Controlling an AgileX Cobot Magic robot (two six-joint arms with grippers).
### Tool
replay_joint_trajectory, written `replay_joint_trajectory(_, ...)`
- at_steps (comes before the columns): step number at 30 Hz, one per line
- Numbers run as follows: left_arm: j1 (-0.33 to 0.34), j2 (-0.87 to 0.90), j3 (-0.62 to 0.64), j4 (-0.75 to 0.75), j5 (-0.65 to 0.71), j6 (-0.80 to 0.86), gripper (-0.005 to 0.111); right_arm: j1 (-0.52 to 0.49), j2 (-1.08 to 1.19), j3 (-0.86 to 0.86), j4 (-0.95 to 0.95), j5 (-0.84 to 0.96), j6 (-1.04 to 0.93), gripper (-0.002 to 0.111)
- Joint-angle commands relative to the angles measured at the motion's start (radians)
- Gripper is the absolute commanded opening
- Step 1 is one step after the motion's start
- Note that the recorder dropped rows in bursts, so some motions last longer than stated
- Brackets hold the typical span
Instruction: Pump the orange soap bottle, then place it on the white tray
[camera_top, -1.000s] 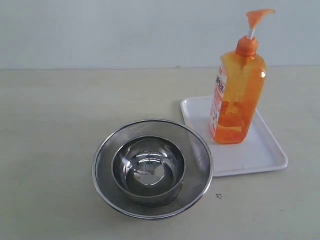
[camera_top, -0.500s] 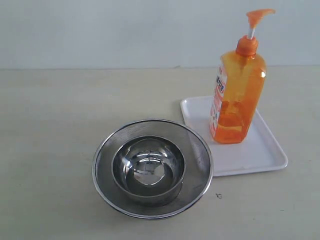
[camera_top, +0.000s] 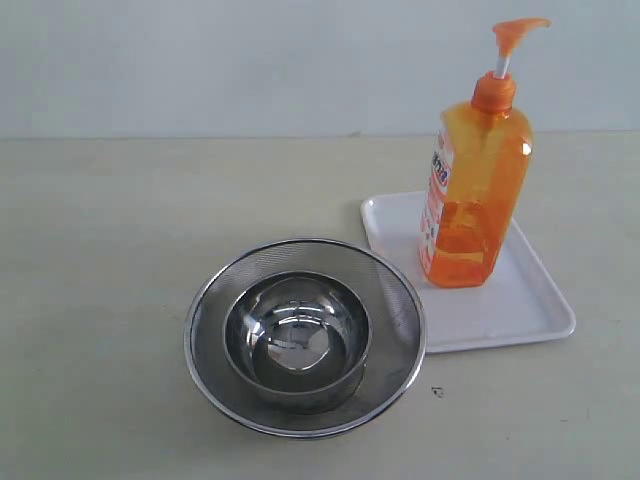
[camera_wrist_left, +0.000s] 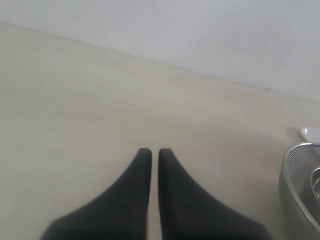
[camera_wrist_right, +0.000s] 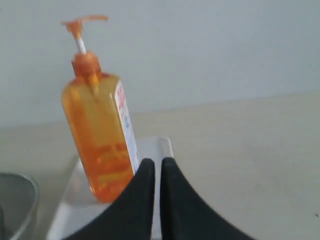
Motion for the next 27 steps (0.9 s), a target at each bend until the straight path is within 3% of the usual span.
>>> replay_joint_trajectory(1, 0.002, -0.004, 0.004, 0.002, -0.015, 0.005, 0.005, -0.005, -0.005, 0.006, -0.081, 0.173, -0.021, 0.000)
replay_joint_trajectory(27, 0.002, -0.004, 0.004, 0.002, -0.015, 0.005, 0.005, -0.005, -0.005, 0.006, -0.129, 0.174, -0.019, 0.000)
